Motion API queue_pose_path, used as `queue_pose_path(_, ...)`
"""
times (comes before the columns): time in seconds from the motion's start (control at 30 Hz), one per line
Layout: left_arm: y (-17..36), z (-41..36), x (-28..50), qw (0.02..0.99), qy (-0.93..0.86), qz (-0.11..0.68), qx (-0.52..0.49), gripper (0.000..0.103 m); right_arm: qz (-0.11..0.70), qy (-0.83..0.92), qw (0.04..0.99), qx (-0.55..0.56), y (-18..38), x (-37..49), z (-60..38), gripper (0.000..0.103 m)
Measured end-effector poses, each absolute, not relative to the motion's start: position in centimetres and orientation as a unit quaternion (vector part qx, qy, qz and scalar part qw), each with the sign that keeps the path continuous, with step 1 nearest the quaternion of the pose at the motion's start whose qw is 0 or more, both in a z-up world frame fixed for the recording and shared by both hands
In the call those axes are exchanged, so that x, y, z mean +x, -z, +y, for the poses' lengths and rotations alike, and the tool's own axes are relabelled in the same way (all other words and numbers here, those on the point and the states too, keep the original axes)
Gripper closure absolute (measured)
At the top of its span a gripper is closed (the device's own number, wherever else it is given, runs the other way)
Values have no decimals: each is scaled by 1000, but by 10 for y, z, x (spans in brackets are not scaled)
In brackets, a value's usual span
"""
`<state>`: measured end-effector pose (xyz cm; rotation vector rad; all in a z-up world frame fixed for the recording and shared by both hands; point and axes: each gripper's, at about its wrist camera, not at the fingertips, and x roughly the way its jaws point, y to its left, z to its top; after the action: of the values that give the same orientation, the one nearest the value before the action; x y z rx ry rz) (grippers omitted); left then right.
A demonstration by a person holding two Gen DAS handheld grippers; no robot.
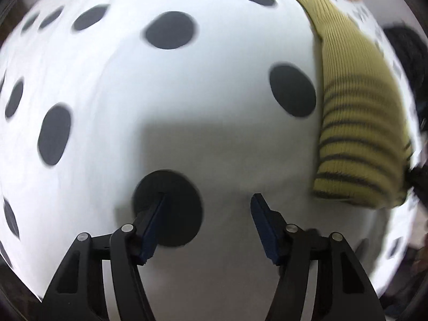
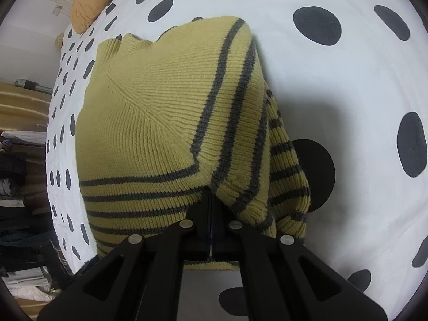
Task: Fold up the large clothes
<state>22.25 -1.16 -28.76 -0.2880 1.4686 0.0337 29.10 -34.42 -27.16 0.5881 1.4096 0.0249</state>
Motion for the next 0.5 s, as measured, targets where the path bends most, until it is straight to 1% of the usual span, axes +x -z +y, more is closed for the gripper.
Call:
queue_pose_path(0.03,269,-9,226,744,-4,651,-148,40,634,-10,728,261,263,290,-342,103)
queue_pose_path(0.07,254,-12,229,756,10,637,-150,40,621,-18,741,253,250,287,-336,100)
queue_pose_path(0.1,239,-19,234,769,29,621,-147,40,611,-27,752,246,241,284,-332,100)
queue_pose_path(0.17,203,-49,252,795,105,580,-148,36,592,-45,771,232,222,277,-321,100)
queue_pose_path(0.23,192,-78,265,795,160,564,-157,36,592,-45,773,223,220,273,-315,100)
queue_pose_path(0.3,200,-111,277,784,209,564,-150,40,621,-28,754,212,244,270,-316,100)
queue_pose_path(0.33,208,-124,277,779,216,571,-143,46,642,-8,741,195,262,268,-320,103)
queue_pose_path(0.37,225,-137,276,765,212,595,-124,71,651,-6,735,190,275,264,-324,103)
queue_pose_path(0.4,240,-141,276,758,199,612,-105,76,654,-8,730,197,283,262,-328,103)
queue_pose_path(0.43,252,-144,274,756,185,621,-91,77,654,-8,725,218,288,257,-336,103)
queue_pose_path(0.5,263,-140,265,749,177,630,-103,77,656,-15,720,228,288,255,-340,103)
